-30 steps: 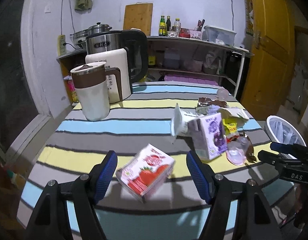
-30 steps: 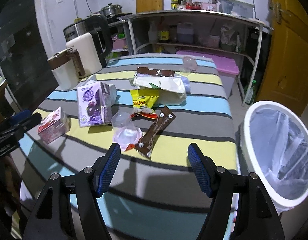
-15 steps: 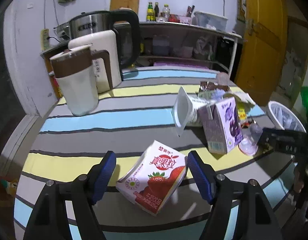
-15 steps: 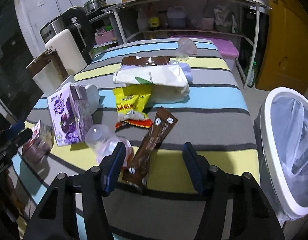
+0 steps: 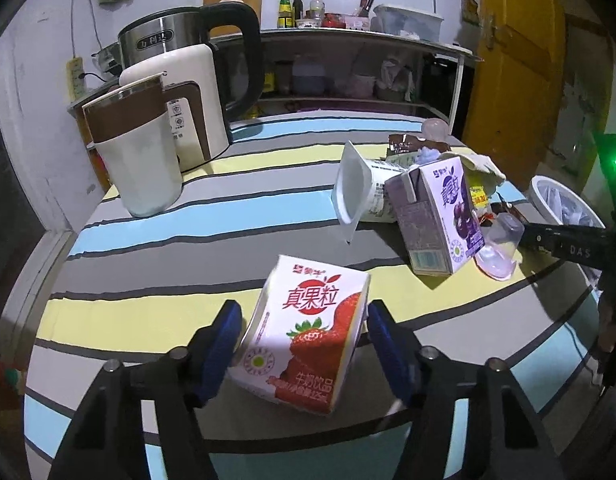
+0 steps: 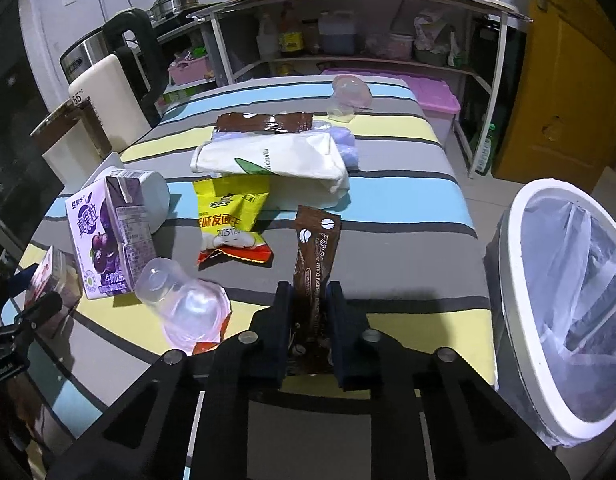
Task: Collect trash
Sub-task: 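Grasp the strawberry milk carton with the left tool while the right tool grasps the brown snack stick, then carry both items over the white bin and open both tools to drop them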
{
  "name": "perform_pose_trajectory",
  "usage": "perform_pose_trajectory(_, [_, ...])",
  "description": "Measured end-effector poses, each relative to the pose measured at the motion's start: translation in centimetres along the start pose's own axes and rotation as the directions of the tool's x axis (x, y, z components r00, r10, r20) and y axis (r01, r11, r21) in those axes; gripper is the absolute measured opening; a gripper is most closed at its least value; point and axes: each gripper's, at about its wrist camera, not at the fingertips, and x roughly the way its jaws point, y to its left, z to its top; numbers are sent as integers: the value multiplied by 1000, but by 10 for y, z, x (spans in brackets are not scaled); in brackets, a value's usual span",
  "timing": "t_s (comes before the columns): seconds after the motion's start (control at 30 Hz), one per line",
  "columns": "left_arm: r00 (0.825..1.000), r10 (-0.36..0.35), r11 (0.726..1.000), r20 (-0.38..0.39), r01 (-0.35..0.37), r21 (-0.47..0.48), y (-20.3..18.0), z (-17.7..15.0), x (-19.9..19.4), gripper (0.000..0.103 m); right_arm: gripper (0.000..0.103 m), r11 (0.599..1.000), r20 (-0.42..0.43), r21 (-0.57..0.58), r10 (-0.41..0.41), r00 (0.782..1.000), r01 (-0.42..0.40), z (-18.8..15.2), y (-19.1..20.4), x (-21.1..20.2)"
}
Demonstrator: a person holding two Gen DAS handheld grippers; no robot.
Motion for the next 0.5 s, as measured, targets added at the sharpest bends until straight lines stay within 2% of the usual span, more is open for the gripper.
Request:
perform_pose_trajectory(0.27, [1000,19,999,11,-19,-33,-6,-2,-6,55,16,1000,10,18,19,1000,-19,-4,-8,-9])
perform_pose_trajectory(0.3, [1000,17,999,12,-16,-41,-6,-2,-7,51,16,1000,15,21,23,1000,-23,-5,-9,-12])
perform_pose_trajectory(0.5, [999,-5,999,31,7,-51,-21,3,-18,51,16,998,44,41,42,998,-44,-9,-21,-32])
